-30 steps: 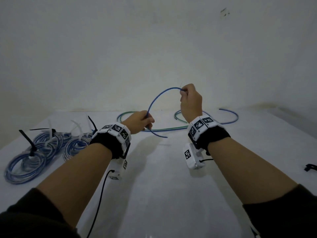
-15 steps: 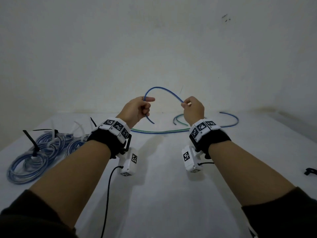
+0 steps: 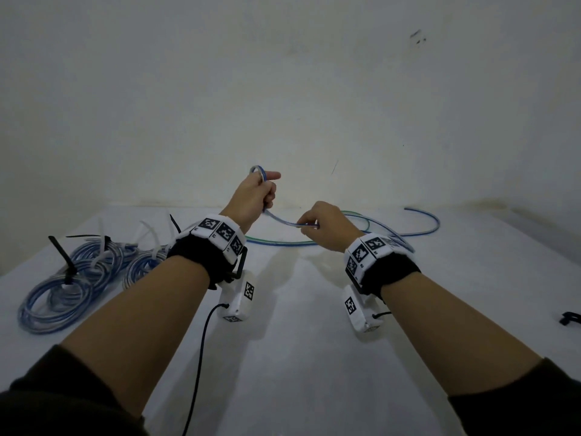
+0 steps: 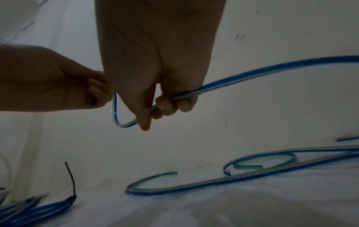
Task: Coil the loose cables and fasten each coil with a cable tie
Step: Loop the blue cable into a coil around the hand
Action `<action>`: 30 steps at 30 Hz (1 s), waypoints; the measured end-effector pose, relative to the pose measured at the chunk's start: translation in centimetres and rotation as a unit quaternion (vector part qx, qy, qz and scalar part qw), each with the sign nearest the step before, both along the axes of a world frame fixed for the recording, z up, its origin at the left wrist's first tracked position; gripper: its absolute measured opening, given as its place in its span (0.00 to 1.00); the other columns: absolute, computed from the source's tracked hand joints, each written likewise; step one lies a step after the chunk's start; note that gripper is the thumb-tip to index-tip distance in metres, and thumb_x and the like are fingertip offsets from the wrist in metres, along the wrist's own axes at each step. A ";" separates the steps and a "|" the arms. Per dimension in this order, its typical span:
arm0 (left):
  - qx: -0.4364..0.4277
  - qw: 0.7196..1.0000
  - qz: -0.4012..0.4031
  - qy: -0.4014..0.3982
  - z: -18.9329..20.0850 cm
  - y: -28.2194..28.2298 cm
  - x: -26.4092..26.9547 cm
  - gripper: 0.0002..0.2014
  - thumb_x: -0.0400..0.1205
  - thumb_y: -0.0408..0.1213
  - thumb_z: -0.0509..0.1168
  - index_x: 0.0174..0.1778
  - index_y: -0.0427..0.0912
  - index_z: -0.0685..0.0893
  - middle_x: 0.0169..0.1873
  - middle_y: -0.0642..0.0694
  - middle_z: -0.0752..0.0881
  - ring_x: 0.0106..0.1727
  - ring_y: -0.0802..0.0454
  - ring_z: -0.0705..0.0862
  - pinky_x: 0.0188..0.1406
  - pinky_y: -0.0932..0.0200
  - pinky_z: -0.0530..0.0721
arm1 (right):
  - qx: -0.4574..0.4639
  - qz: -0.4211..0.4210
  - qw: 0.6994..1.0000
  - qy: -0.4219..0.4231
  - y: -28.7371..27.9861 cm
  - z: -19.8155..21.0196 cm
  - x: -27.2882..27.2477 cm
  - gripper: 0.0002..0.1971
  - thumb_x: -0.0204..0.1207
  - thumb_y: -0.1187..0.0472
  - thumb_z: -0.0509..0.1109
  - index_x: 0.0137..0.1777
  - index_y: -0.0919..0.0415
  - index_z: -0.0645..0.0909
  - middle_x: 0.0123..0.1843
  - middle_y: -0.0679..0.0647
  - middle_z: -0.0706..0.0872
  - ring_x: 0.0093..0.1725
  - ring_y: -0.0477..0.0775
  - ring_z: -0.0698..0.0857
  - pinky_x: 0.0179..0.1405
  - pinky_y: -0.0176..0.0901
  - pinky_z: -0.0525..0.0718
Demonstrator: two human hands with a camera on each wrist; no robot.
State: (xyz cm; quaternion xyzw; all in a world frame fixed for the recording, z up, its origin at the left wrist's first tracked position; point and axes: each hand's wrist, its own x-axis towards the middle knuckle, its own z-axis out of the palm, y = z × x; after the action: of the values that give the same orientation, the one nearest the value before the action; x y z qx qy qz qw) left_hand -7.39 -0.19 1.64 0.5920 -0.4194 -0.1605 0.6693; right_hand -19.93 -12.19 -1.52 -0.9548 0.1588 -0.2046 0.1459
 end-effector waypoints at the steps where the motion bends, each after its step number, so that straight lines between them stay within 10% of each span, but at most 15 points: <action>1: 0.022 0.998 0.016 -0.056 -0.2 0.1 0.1 0.11 0.85 0.26 0.50 0.50 0.36 0.78 0.32 0.49 0.76 0.29 0.56 0.71 0.31 0.65 0.74 | -0.010 0.030 0.999 0.017 0.1 0.1 0.0 0.11 0.78 0.62 0.67 0.58 0.60 0.86 0.45 0.54 0.75 0.51 0.56 0.79 0.46 0.37 0.68; 7: 0.131 0.959 0.047 -0.246 -1.5 0.7 0.4 0.11 0.86 0.30 0.52 0.52 0.34 0.80 0.38 0.43 0.88 0.38 0.54 0.85 0.48 0.60 0.85 | 0.028 0.101 0.993 -0.062 0.5 1.1 0.0 0.04 0.74 0.64 0.72 0.47 0.61 0.84 0.36 0.48 0.77 0.35 0.43 0.74 0.41 0.37 0.70; 11: 0.209 0.940 0.006 -0.271 -1.8 1.0 -0.1 0.15 0.87 0.36 0.50 0.49 0.36 0.83 0.26 0.47 0.82 0.28 0.51 0.77 0.38 0.55 0.79 | -0.045 0.069 0.990 -0.113 0.1 1.7 -0.2 0.06 0.73 0.52 0.73 0.40 0.54 0.83 0.36 0.40 0.81 0.40 0.44 0.75 0.51 0.47 0.67; 17: 0.183 0.962 -0.047 -0.195 -1.7 1.1 -0.9 0.23 0.87 0.49 0.51 0.36 0.42 0.85 0.22 0.53 0.71 0.24 0.57 0.68 0.27 0.65 0.66 | -0.077 0.015 0.980 -0.184 -0.5 1.4 -0.4 0.11 0.74 0.47 0.70 0.43 0.53 0.83 0.40 0.40 0.84 0.51 0.49 0.75 0.51 0.45 0.59; 23: 0.129 0.983 -0.119 -0.058 -0.6 1.5 -1.1 0.18 0.88 0.35 0.49 0.34 0.37 0.77 0.14 0.58 0.65 0.16 0.61 0.60 0.18 0.69 0.58 | -0.004 -0.025 0.990 -0.136 -2.8 0.3 -1.4 0.13 0.76 0.50 0.62 0.54 0.54 0.82 0.52 0.47 0.85 0.58 0.52 0.78 0.60 0.47 0.64; 26: 0.139 0.979 -0.146 -0.040 -0.3 1.7 -1.3 0.18 0.88 0.35 0.48 0.40 0.37 0.80 0.19 0.55 0.64 0.19 0.58 0.61 0.22 0.66 0.59 | 0.054 -0.010 0.990 -0.134 -3.3 -0.3 -1.4 0.05 0.79 0.62 0.64 0.51 0.56 0.81 0.45 0.46 0.83 0.52 0.54 0.81 0.61 0.54 0.73; 30: 0.163 0.975 -0.146 -0.031 0.1 1.6 -1.7 0.20 0.88 0.38 0.47 0.44 0.36 0.83 0.23 0.50 0.61 0.21 0.56 0.59 0.23 0.64 0.59 | 0.088 0.031 0.981 -0.171 -2.6 -0.1 -1.3 0.10 0.81 0.68 0.59 0.51 0.62 0.81 0.42 0.52 0.81 0.44 0.50 0.77 0.47 0.40 0.73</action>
State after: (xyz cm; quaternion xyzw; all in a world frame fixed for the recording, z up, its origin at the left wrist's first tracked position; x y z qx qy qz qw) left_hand -9.09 1.43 1.71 0.6301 -0.4900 -0.3039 0.5201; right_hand -21.26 -14.76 -1.57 -0.8937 0.1189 -0.3454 0.2605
